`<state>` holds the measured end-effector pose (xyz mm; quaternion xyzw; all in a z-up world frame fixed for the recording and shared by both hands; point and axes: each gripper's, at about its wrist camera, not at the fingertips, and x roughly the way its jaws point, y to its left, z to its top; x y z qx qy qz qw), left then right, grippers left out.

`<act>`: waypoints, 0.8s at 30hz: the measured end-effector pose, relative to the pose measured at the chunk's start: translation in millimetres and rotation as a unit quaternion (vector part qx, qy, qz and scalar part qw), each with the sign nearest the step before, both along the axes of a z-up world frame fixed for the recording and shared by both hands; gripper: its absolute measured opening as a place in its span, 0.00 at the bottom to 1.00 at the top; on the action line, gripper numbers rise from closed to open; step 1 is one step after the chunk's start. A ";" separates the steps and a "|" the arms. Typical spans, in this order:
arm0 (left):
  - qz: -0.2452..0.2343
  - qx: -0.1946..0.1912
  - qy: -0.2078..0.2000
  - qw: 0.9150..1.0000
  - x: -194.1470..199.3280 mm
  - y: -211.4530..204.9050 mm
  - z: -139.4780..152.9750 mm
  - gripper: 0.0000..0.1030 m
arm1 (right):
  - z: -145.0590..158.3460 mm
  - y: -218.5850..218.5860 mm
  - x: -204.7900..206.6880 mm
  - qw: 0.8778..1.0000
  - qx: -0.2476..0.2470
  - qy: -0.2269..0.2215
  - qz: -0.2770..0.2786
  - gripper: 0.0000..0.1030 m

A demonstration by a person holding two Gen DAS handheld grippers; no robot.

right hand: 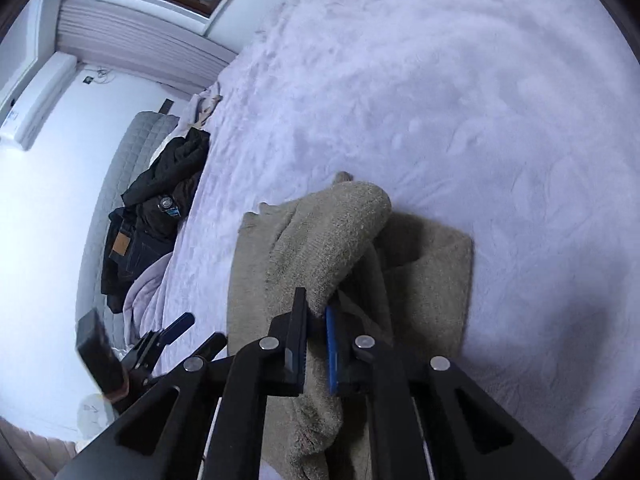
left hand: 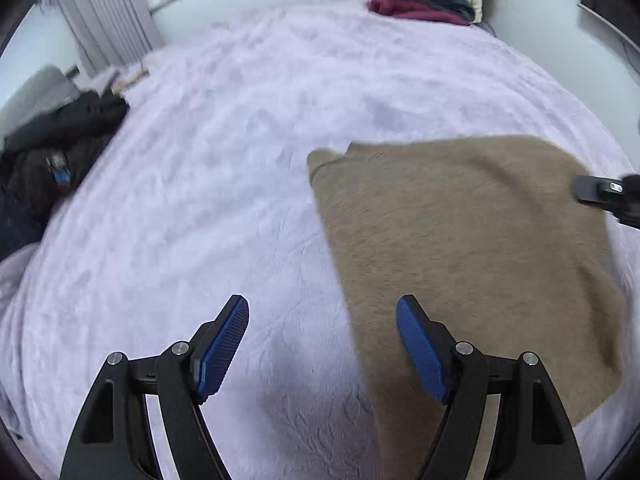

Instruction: Fold small clothes

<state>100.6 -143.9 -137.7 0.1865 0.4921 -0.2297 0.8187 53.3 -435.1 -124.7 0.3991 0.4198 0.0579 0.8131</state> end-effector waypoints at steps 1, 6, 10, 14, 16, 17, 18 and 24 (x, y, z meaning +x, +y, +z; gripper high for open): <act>-0.002 -0.003 0.013 1.000 11.3 -4.5 -5.8 0.76 | 1.0 -0.9 -2.2 1.000 -0.008 0.002 0.000 0.08; -0.020 0.018 -0.029 0.999 1.8 -17.1 -20.4 0.81 | -48.5 -13.5 -5.2 0.994 -0.047 0.096 -0.008 0.08; -0.018 0.021 -0.026 0.999 6.4 -16.1 -18.6 0.81 | -53.0 -25.4 -22.6 0.994 -0.002 0.088 -0.068 0.35; -0.014 0.015 -0.013 1.000 24.8 -11.7 -17.7 0.81 | -27.6 -8.5 -53.3 0.996 0.017 0.070 -0.059 0.59; -0.013 0.018 -0.014 1.000 23.4 -13.1 -17.0 0.81 | -19.5 7.0 -71.0 0.996 0.058 0.049 -0.039 0.59; -0.013 0.020 -0.016 1.000 22.4 -13.4 -16.8 0.81 | -17.8 17.0 -76.1 0.996 0.068 0.047 -0.025 0.59; -0.013 0.022 -0.017 1.000 21.9 -13.9 -16.4 0.81 | -18.0 28.2 -78.6 0.996 0.064 0.057 -0.010 0.58; -0.012 0.018 -0.010 1.000 18.3 -7.6 -3.8 0.81 | -44.5 58.0 -101.1 0.992 -0.003 0.124 -0.039 0.08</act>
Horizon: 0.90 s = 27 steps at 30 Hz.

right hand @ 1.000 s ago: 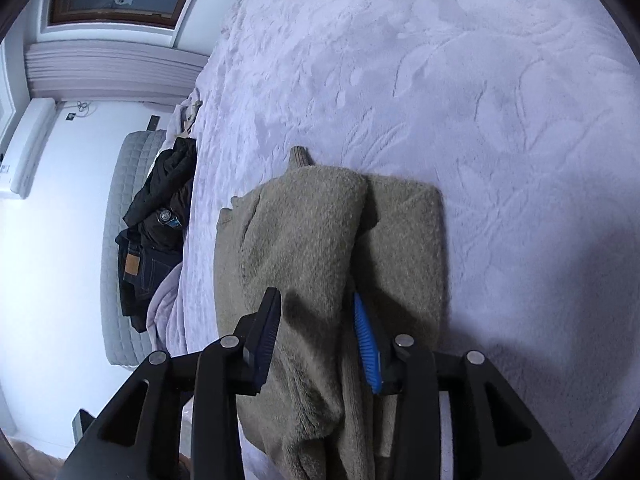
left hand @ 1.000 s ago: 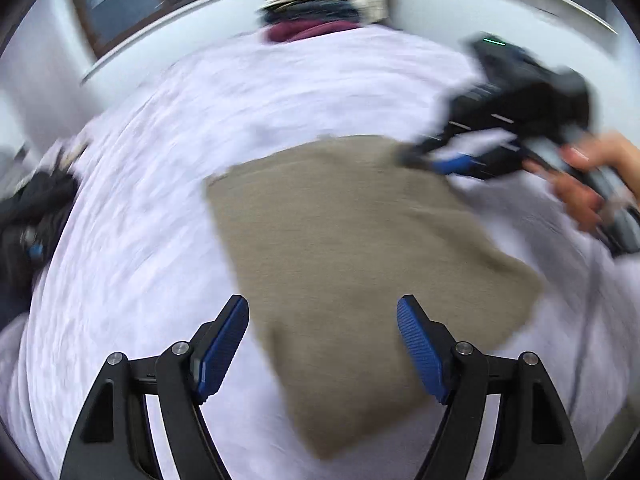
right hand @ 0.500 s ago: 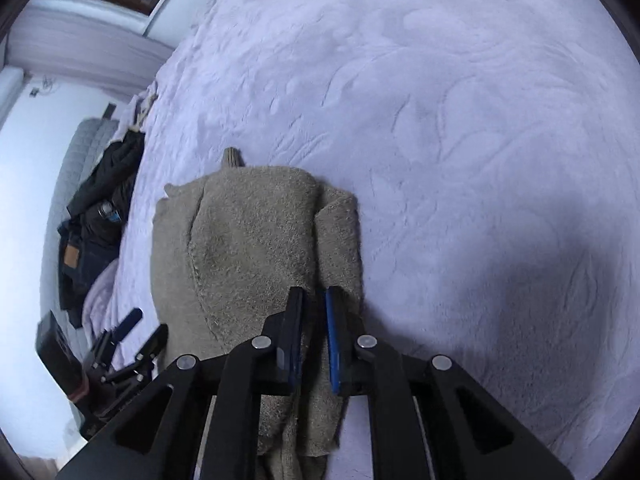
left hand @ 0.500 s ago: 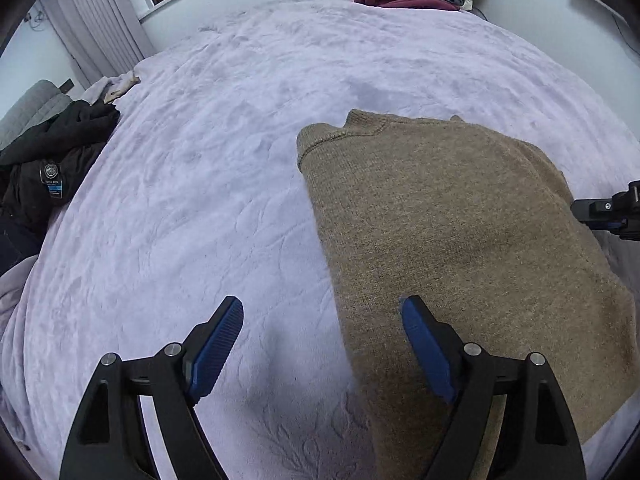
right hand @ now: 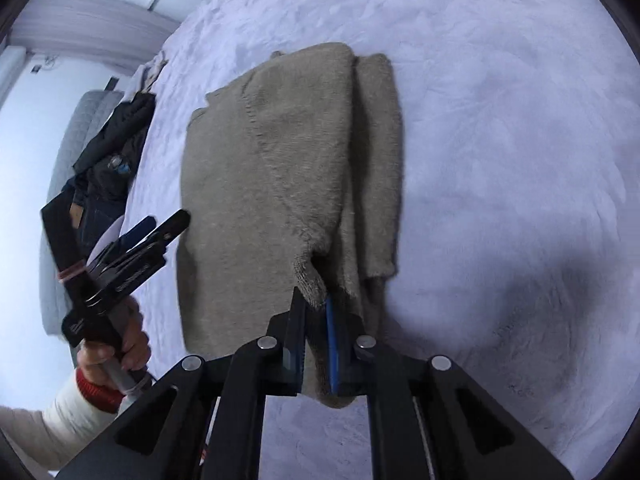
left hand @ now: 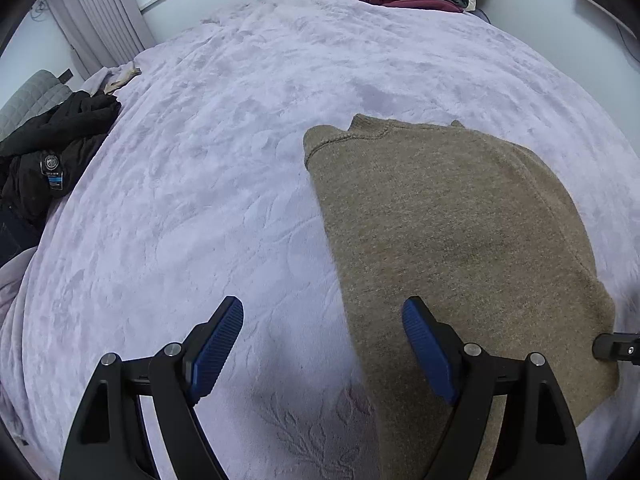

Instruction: Fold small clothes

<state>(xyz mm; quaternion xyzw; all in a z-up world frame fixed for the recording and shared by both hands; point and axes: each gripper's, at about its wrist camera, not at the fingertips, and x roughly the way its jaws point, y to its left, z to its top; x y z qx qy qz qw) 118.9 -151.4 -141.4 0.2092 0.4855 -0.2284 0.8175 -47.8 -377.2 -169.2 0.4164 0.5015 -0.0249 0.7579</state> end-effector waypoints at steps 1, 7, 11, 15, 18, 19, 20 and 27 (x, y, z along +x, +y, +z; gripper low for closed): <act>-0.001 -0.001 0.006 1.000 -0.9 1.3 -0.9 0.81 | -11.6 -3.8 -11.2 0.999 0.023 0.003 -0.030 0.08; 0.023 -0.001 0.044 0.999 -0.3 8.6 1.5 0.81 | -22.5 6.5 -42.8 0.997 0.049 0.010 -0.062 0.07; 0.040 -0.010 0.073 0.996 3.1 16.2 1.8 0.81 | -2.0 -2.3 -54.8 0.996 0.014 0.027 -0.080 0.27; 0.047 0.001 0.084 0.995 3.2 22.0 1.5 1.00 | 35.8 -11.5 -50.7 0.996 -0.026 -0.024 -0.077 0.29; 0.048 0.011 0.087 0.995 0.6 24.6 -0.3 1.00 | 53.0 -7.7 -27.5 0.996 -0.044 -0.049 -0.053 0.37; 0.050 0.011 0.090 0.995 0.3 25.2 -0.5 1.00 | 56.2 -4.7 -17.5 0.996 -0.051 -0.052 -0.043 0.37; 0.051 0.012 0.093 0.994 0.3 25.8 -0.8 1.00 | 57.7 -1.7 -9.0 0.996 -0.053 -0.055 -0.035 0.37; 0.045 0.012 0.084 0.995 -3.8 24.8 -6.5 1.00 | 19.8 8.8 29.3 0.998 -0.058 -0.012 -0.008 0.36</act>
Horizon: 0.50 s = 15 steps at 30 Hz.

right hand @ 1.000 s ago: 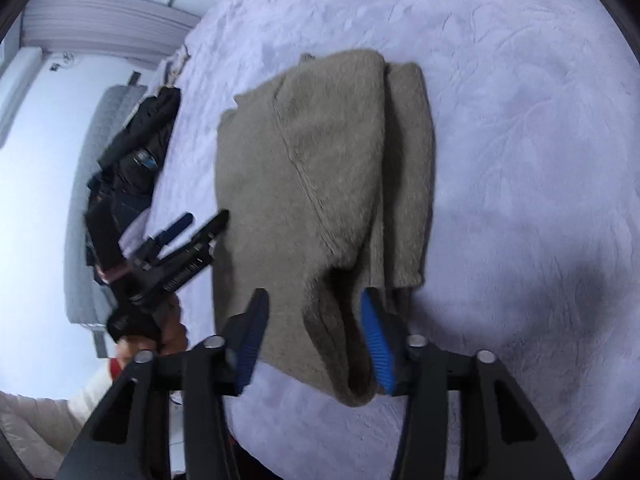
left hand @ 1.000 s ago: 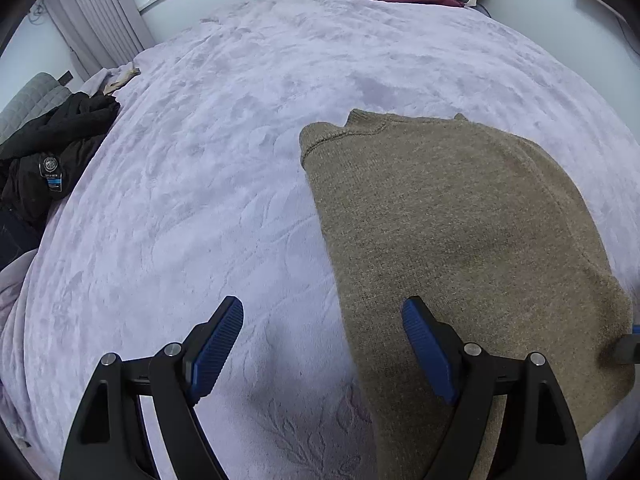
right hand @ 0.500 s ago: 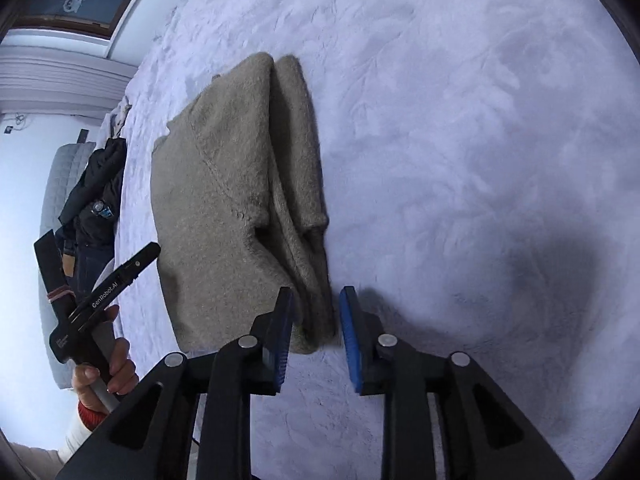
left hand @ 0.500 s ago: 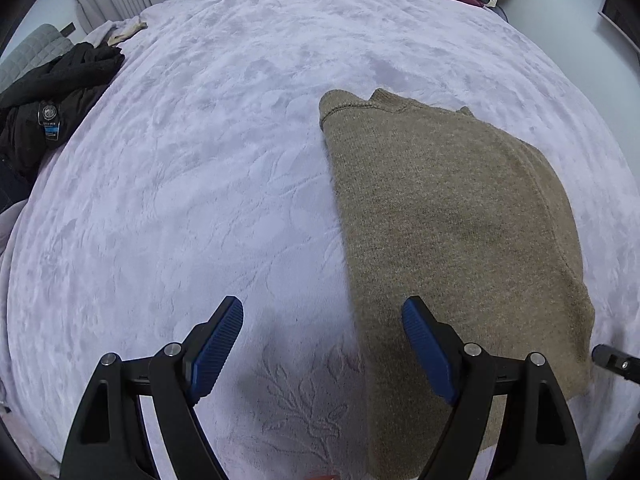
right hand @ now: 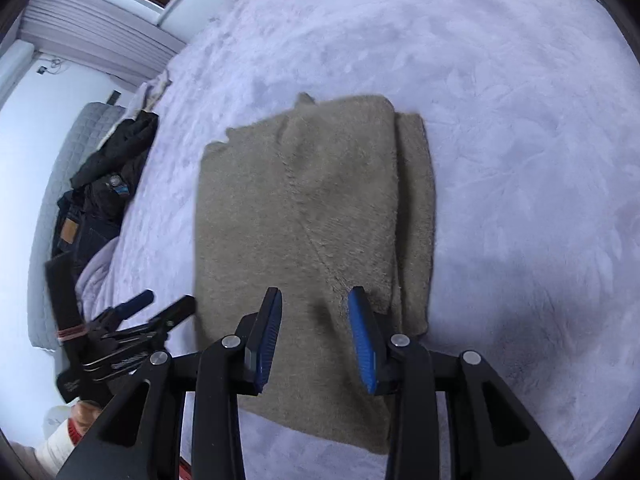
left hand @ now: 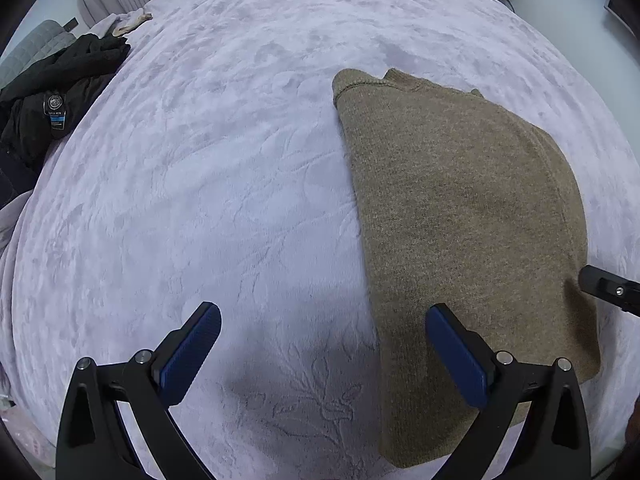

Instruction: Fold small clothes

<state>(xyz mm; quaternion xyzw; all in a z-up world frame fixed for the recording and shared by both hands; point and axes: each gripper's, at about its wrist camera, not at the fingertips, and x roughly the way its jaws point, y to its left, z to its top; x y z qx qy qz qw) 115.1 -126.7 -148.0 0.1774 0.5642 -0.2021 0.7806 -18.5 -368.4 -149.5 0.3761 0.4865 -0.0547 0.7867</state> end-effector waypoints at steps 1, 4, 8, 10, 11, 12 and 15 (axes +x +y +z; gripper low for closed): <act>0.001 0.002 0.003 1.000 -1.0 -0.7 -2.2 1.00 | -10.8 -1.5 -4.5 1.000 0.012 0.002 -0.008 0.36; 0.001 0.001 0.005 1.000 -2.5 -1.0 -4.3 1.00 | -19.4 -9.4 -16.5 0.998 0.053 -0.019 -0.038 0.36; -0.001 -0.010 0.019 1.000 0.1 0.8 -5.3 1.00 | -12.4 -7.2 -20.7 0.999 0.027 -0.001 -0.027 0.37; 0.001 -0.014 0.025 1.000 1.1 2.8 -6.0 1.00 | -14.1 -9.3 -23.5 0.999 0.010 0.035 -0.026 0.44; 0.002 -0.016 0.028 0.999 1.5 3.7 -6.3 1.00 | -17.2 -11.6 -27.1 0.999 0.022 0.038 -0.030 0.45; 0.004 -0.017 0.030 0.999 1.8 4.4 -6.5 1.00 | -19.5 -14.4 -32.1 0.998 0.039 0.033 -0.040 0.45; 0.005 -0.020 0.035 0.999 1.7 5.1 -7.1 1.00 | -21.1 -19.7 -45.2 0.996 0.059 0.024 -0.057 0.50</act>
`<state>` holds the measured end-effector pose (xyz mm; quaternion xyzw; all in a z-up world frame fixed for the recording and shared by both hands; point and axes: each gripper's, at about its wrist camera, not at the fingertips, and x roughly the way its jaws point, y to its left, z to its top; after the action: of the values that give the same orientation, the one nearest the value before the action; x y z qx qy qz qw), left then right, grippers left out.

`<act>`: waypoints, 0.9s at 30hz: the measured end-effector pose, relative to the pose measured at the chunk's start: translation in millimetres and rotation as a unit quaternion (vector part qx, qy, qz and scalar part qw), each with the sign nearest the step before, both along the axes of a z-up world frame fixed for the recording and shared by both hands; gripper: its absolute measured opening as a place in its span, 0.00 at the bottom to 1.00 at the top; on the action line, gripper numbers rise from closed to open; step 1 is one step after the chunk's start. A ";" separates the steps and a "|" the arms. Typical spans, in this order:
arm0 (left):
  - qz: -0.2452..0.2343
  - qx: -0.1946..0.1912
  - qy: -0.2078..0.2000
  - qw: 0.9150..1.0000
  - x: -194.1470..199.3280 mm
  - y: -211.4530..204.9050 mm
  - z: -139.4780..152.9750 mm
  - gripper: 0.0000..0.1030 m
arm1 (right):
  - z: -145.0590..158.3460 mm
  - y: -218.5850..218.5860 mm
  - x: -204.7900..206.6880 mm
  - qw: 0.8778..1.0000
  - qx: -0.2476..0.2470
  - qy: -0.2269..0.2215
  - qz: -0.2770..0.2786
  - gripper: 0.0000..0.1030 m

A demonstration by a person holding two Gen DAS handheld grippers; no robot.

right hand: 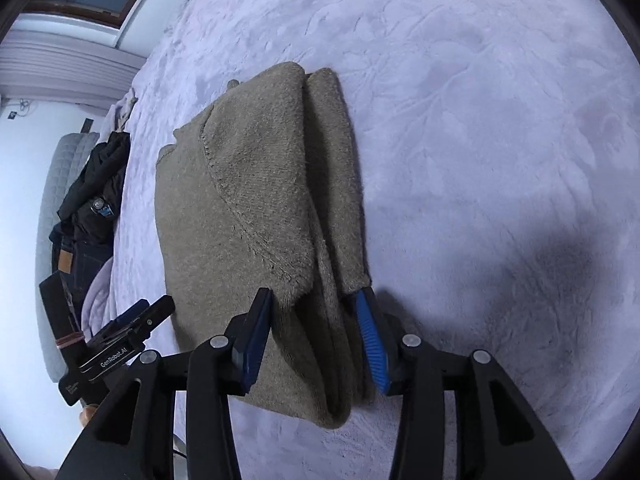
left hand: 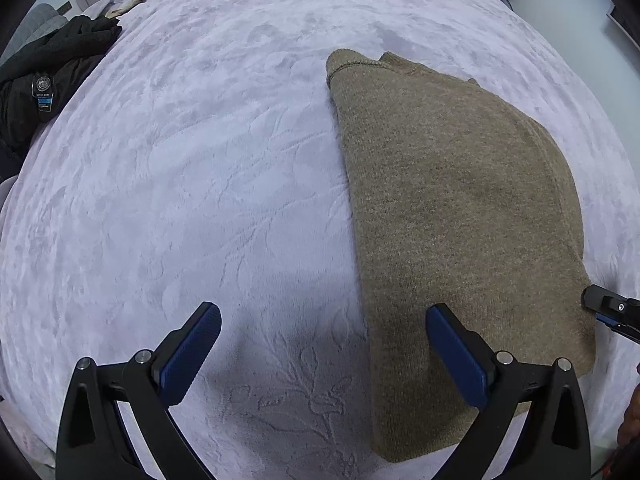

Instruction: Fold small clothes

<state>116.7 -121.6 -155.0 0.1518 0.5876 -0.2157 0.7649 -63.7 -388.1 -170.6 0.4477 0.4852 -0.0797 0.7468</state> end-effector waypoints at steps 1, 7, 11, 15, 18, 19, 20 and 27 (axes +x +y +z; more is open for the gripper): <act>-0.002 -0.002 0.001 1.000 -0.3 0.0 -0.2 1.00 | 0.1 -0.6 -4.0 1.000 0.001 -0.002 -0.003 0.51; -0.004 -0.006 0.005 1.000 1.2 -0.9 -2.4 1.00 | 2.4 -2.5 -8.9 1.000 0.000 -0.008 0.011 0.56; -0.007 -0.006 0.009 1.000 2.1 -1.2 -2.7 1.00 | 3.2 -4.5 -7.2 1.000 -0.005 -0.012 0.017 0.57; -0.009 -0.011 0.015 1.000 4.0 -0.1 -3.7 1.00 | 1.4 -6.4 -4.7 1.000 -0.004 -0.013 0.027 0.61; -0.014 -0.017 0.012 1.000 5.4 0.9 -1.1 1.00 | 2.4 -10.8 -1.2 0.999 -0.008 -0.019 0.034 0.61; -0.020 -0.022 0.007 1.000 5.3 1.2 0.6 1.00 | 2.7 -12.7 -0.1 0.999 -0.009 -0.022 0.035 0.61; -0.026 -0.025 0.006 0.999 5.6 0.5 1.9 1.00 | 3.4 -15.1 1.0 0.999 -0.010 -0.024 0.037 0.61; -0.049 -0.086 0.067 0.993 14.6 -0.2 -2.0 1.00 | 2.1 -34.4 13.9 0.997 0.008 -0.058 0.049 0.76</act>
<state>131.4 -121.8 -157.1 0.0989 0.6088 -0.3127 0.7223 -49.7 -422.4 -168.5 0.4333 0.4634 -0.0131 0.7728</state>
